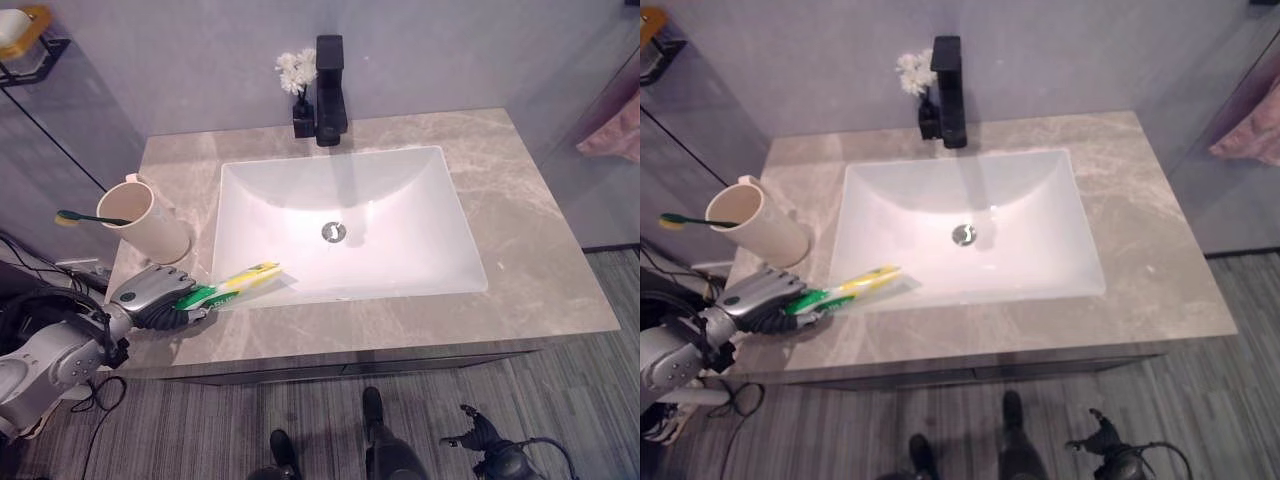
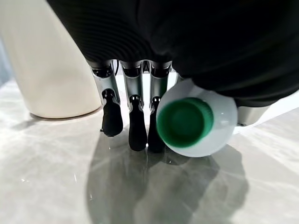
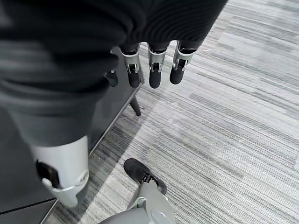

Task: Put brush and paste in cup on sink, flatten towel.

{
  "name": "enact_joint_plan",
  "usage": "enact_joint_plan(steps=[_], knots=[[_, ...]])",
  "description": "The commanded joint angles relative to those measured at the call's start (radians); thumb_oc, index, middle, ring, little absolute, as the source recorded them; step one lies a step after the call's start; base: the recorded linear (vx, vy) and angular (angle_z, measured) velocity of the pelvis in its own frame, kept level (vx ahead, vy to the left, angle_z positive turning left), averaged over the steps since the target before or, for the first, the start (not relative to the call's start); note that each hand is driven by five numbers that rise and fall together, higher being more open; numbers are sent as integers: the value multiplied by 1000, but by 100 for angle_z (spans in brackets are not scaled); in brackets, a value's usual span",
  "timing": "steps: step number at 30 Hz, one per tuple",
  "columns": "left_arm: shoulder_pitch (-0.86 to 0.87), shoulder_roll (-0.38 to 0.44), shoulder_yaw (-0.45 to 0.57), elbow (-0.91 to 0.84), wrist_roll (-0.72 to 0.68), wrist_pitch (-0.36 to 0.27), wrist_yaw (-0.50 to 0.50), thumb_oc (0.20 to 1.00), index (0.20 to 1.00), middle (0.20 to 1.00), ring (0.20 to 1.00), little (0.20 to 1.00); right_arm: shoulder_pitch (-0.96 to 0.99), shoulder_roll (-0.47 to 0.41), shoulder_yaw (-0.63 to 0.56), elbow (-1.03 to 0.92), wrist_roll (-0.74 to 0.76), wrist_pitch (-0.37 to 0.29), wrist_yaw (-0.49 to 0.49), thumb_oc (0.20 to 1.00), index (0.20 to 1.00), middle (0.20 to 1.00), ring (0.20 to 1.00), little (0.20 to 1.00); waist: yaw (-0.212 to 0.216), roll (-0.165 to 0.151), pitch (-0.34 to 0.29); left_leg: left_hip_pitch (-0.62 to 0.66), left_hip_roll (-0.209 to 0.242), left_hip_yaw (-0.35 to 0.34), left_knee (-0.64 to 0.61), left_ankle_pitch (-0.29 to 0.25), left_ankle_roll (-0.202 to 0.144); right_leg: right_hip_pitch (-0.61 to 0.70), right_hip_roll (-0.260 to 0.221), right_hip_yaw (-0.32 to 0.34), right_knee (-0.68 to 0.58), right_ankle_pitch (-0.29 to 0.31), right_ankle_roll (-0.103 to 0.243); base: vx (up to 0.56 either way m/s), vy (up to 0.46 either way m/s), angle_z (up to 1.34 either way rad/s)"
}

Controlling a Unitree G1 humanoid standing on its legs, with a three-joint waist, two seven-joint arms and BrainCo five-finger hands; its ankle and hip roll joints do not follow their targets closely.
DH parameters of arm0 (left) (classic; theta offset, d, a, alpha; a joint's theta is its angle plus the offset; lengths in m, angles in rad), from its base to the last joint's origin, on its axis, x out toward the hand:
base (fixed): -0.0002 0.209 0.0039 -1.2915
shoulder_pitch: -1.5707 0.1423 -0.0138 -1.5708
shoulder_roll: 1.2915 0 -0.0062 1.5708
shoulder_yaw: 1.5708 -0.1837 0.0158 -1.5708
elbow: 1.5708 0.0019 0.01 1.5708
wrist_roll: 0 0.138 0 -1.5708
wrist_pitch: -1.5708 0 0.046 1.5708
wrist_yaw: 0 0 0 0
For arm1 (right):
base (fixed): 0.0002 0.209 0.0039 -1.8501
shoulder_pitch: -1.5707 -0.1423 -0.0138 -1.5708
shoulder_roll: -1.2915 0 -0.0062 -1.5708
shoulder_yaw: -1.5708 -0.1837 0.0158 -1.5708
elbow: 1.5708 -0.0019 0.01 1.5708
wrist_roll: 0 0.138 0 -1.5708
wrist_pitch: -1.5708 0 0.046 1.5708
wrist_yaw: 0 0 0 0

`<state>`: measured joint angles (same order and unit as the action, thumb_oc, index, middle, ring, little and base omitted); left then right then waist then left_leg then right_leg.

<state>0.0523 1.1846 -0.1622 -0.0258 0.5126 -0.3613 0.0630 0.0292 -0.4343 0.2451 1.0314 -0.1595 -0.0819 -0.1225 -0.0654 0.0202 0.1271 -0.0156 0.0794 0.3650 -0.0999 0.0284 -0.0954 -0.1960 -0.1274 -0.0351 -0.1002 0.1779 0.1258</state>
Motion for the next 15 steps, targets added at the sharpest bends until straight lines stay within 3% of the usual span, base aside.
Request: enact_joint_plan(steps=[1,3,5,9,12,15], knots=[[-66,-57,48,-42,-31,21,73,200,200,200,200,200,-26,5,-68,55,128,4,-21,1000,1000,1000,1000,1000,-8,1,-4,65,-25,-13,13,-27,-8,81,-72,8,13,-22,92,5,-29,5],[-95,-159,75,-77,-110,18,109,200,200,200,200,200,-18,21,-116,96,196,8,-33,1000,1000,1000,1000,1000,-12,-7,-15,76,-20,-15,13,-30,-8,93,-67,6,13,-28,90,3,-51,-1],[-115,-207,91,-104,-144,21,139,200,200,200,200,200,-15,16,-150,113,243,8,-33,1000,1000,1000,1000,1000,-16,-13,-24,88,-15,-15,13,-35,-8,104,-62,7,13,-32,89,12,-61,6],[-335,-278,57,-172,-59,48,269,200,200,200,200,200,-23,-56,-335,85,495,-22,-115,1000,1000,1000,1000,1000,-52,-40,-61,117,3,3,13,-44,-12,123,-42,18,15,-40,89,-9,-73,-5],[-434,-300,29,-159,-12,69,341,200,200,200,200,200,-14,-114,-399,-36,525,-37,-168,1000,1000,1000,1000,1000,-70,-48,-67,118,9,9,13,-37,-14,122,-37,23,15,-34,86,-27,-32,-7],[-514,-297,27,-153,55,99,380,200,200,200,200,200,49,-247,-477,-379,324,-4,-246,1000,1000,1000,1000,1000,-99,-51,-79,126,17,16,13,-44,-16,128,-30,27,18,-40,85,-6,-19,-2]])
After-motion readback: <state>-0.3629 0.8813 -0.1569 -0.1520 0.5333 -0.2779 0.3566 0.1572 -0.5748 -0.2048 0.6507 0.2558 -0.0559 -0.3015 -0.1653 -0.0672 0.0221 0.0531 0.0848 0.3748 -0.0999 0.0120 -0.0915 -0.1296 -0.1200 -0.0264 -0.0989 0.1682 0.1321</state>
